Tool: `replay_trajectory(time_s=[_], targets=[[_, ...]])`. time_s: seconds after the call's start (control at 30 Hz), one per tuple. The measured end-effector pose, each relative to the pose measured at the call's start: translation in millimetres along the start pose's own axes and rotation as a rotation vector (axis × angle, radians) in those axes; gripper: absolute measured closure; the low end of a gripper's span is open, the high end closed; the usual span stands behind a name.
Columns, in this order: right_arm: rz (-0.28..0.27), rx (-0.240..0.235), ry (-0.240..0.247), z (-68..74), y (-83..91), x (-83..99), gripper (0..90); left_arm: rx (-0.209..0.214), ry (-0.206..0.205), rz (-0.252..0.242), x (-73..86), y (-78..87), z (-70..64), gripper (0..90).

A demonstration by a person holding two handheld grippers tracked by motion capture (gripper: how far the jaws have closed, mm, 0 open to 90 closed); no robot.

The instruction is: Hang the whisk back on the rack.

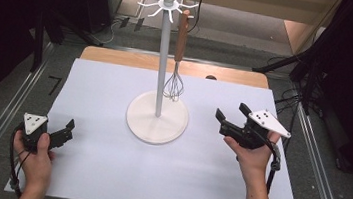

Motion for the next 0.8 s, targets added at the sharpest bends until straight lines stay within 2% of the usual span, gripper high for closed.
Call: replay_trajectory(time_s=[0.1,0.17,0.47,0.53,0.8], targets=[[0.013,0.015,0.005,-5.7,5.1,8.1,18.6,-0.001,-0.003,0.000,0.0,0.1,-0.1,13.2],[0.025,0.041,0.012,-11.2,9.9,15.9,19.8,-0.002,-0.002,-0.001,0.0,0.2,-0.2,13.3],[0.048,0.074,0.011,-22.2,21.8,32.2,19.1,-0.002,-0.004,-0.001,-0.1,0.3,-0.4,13.2],[0.047,0.093,0.022,-25.7,25.9,35.5,19.0,-0.003,-0.005,0.001,0.0,0.3,-0.4,13.2],[0.055,0.140,-0.002,-45.2,43.0,53.8,19.3,-0.001,-0.008,-0.001,0.0,0.3,-0.7,13.2]])
Point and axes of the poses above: each handheld gripper's, and its own axes: y roughly backward along the jaws, x roughly out of its underside, z roughly to its left, the point moved 8 cm from there along -y, roughly forward along the jaws, and after that the axes turned 6 degrees about -z, right-handed, at the moved point
